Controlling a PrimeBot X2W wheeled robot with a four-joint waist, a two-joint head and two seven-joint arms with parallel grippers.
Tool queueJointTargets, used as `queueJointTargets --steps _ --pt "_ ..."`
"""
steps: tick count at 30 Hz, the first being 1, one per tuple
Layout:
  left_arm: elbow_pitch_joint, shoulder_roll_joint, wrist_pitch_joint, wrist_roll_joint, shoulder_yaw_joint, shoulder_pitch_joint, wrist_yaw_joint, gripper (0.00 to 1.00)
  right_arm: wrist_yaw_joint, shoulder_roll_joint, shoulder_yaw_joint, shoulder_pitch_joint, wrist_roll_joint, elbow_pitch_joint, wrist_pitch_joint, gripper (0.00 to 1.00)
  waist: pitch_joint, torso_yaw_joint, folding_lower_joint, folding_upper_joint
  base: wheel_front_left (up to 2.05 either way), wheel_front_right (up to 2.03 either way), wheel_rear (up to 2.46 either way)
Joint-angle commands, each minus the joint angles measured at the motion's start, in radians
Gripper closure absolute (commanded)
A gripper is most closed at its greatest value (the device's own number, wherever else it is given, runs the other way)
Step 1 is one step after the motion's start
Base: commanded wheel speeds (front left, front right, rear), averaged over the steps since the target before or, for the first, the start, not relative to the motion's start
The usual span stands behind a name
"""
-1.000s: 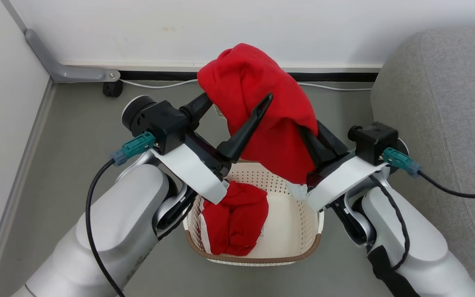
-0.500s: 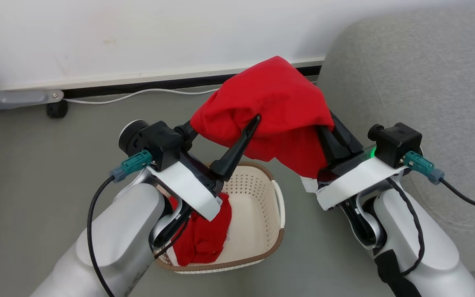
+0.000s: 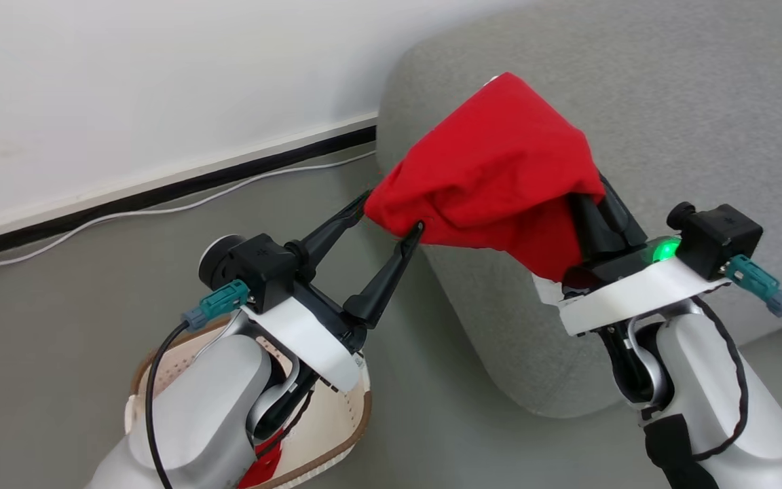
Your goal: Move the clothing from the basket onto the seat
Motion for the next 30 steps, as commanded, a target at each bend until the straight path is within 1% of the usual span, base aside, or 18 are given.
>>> queueJointTargets --steps 1,6,8,15,23,30 --pt "-0.018 0.020 -0.006 0.004 0.044 -0.011 -0.001 0.00 0.004 0.004 0.000 0.003 -0.005 -0.035 -0.006 1.00 -0.017 -0.063 0.0000 0.0000 0.00 0.00 0.00" --pt "-0.030 0.018 -0.006 0.010 0.064 0.015 -0.001 0.00 0.004 -0.002 -0.036 0.020 -0.007 -0.065 -0.006 1.00 -0.019 -0.131 0.0000 0.0000 0.00 0.00 0.00" --pt "-0.038 0.013 -0.006 0.012 0.063 0.023 -0.001 0.00 0.004 -0.006 -0.050 0.030 -0.012 -0.078 -0.006 1.00 -0.016 -0.145 0.0000 0.0000 0.00 0.00 0.00" --pt "-0.042 0.002 -0.006 0.007 0.033 0.006 -0.001 0.00 0.004 -0.004 -0.123 0.072 -0.030 -0.133 -0.006 1.00 0.011 -0.162 0.0000 0.0000 0.00 0.00 0.00" --pt "-0.044 0.012 -0.006 -0.001 0.006 -0.011 -0.001 0.00 0.004 0.005 -0.196 0.075 -0.050 -0.174 -0.006 1.00 0.043 -0.166 0.0000 0.0000 0.00 0.00 0.00" --pt "-0.066 0.041 -0.006 0.005 0.012 -0.006 -0.001 0.00 0.004 0.004 -0.317 -0.008 -0.111 -0.156 -0.006 1.00 0.098 -0.166 0.0000 0.0000 0.00 0.00 0.00"
